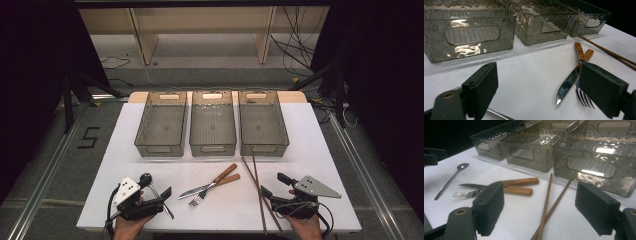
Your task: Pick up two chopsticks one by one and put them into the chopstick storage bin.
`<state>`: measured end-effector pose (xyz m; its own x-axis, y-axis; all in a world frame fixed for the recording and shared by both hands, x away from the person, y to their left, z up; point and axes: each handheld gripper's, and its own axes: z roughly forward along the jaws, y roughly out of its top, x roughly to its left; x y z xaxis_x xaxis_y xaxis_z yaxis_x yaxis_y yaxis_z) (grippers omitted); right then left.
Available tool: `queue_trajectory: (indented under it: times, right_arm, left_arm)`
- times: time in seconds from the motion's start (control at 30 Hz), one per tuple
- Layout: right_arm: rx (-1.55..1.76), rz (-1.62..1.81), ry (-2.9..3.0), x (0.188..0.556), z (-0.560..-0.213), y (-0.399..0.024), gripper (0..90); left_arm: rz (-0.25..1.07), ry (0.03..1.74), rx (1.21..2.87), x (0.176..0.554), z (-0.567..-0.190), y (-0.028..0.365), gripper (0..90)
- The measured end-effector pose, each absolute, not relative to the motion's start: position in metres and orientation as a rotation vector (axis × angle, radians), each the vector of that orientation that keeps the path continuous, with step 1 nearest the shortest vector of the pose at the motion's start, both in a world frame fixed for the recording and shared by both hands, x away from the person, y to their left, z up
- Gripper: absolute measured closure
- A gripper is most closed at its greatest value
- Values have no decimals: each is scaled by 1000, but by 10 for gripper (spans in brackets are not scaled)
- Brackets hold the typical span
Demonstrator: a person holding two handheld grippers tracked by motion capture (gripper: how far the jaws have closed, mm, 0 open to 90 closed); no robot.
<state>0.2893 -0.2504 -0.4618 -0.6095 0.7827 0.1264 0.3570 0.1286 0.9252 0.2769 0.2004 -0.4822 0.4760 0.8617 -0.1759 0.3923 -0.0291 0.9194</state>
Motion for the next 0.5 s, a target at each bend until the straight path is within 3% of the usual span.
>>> queue_trajectory:
  times: [0.23, 0.5]
  right_arm:
    - [1123, 1447, 2041, 291, -458, -251, 260]
    - [1202, 1339, 2139, 296, -452, -253, 346]
  left_arm:
    - [537, 1101, 1631, 277, -482, 200, 157]
    - [536, 1101, 1630, 277, -482, 200, 157]
